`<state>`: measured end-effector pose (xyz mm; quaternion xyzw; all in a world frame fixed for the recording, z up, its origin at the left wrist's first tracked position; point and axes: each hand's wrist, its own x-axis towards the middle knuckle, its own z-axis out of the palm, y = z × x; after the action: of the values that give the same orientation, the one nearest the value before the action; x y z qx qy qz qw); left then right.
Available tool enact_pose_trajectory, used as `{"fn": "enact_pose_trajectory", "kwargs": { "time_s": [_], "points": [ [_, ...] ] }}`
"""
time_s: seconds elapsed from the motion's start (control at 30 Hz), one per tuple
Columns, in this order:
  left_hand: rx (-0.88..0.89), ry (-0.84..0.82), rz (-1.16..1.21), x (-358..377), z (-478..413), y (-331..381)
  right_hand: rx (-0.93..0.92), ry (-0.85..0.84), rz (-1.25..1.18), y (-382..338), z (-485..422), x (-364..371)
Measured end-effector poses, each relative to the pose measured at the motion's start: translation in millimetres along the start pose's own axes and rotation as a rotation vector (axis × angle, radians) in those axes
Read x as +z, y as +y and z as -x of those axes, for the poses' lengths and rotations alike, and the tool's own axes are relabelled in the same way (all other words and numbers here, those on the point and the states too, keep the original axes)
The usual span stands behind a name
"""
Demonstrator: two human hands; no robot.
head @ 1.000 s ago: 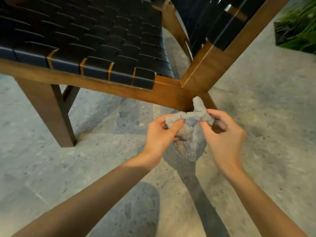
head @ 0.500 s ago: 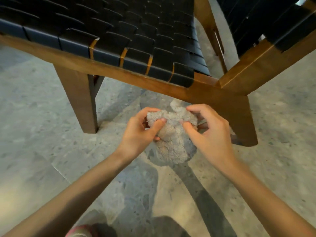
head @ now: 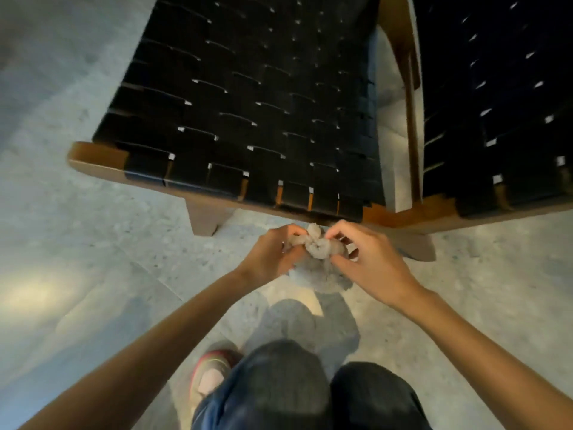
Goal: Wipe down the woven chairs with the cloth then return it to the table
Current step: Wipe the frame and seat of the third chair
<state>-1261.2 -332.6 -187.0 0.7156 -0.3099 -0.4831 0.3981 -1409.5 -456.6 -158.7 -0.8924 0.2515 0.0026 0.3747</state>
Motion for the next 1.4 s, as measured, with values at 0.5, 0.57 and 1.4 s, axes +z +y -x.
{"fn": "enact_pose_trajectory", "kwargs": {
  "time_s": [0.5, 0.57, 1.4],
  "points": [
    [-0.042, 0.177, 0.046, -154, 193, 286, -0.011, -0.024, -0.087, -303, 32, -219],
    [-0.057, 0.219, 0.01, -182, 220, 316, -0.027, -0.022, -0.08, -344, 31, -236],
    [0.102, 0.461, -0.523, -529, 237, 378, -0.154, 0.081, -0.178, -584, -180, -192]
  ]
}}
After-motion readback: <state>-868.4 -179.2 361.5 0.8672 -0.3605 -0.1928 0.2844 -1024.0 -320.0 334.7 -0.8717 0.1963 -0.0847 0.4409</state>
